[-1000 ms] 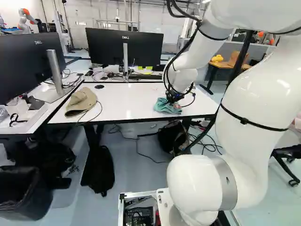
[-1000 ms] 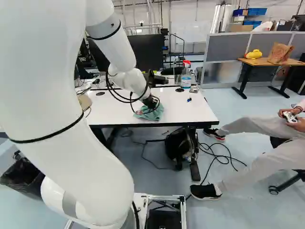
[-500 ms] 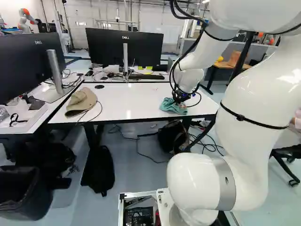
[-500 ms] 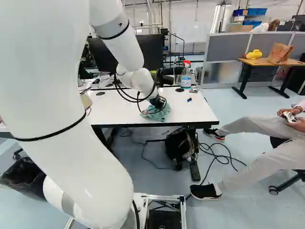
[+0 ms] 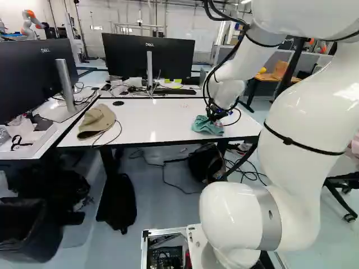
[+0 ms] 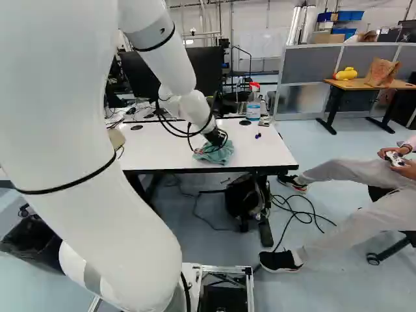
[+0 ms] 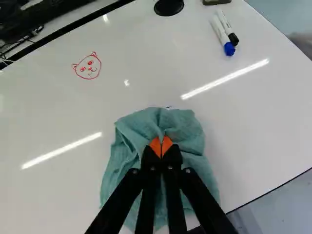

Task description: Clean the table with the green towel

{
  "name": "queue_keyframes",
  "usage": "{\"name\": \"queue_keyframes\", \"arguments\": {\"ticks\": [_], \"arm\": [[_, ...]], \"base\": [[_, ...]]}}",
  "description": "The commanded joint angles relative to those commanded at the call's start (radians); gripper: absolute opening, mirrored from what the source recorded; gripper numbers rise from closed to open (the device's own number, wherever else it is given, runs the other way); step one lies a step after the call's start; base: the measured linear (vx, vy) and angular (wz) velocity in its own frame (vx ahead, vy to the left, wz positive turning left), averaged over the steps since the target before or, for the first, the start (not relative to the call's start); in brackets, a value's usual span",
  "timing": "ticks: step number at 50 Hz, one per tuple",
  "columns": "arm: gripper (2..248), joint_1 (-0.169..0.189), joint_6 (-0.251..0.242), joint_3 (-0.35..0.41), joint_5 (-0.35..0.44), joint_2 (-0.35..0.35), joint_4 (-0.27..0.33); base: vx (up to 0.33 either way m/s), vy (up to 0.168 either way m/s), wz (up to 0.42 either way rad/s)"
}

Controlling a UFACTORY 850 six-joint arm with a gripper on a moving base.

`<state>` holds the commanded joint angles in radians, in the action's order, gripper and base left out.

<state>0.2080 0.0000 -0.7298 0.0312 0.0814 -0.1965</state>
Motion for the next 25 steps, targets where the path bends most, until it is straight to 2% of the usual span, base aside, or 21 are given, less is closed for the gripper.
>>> {"name": "queue_keyframes", "arguments": {"ticks": [14,25], "arm": [[23,-0.044,0.0,-0.029,0.0,-0.009,0.0],[23,-0.081,0.0,-0.019,0.0,-0.025,0.0]], "base": [[0.0,0.0,0.0],[0.0,0.0,0.0]]}}
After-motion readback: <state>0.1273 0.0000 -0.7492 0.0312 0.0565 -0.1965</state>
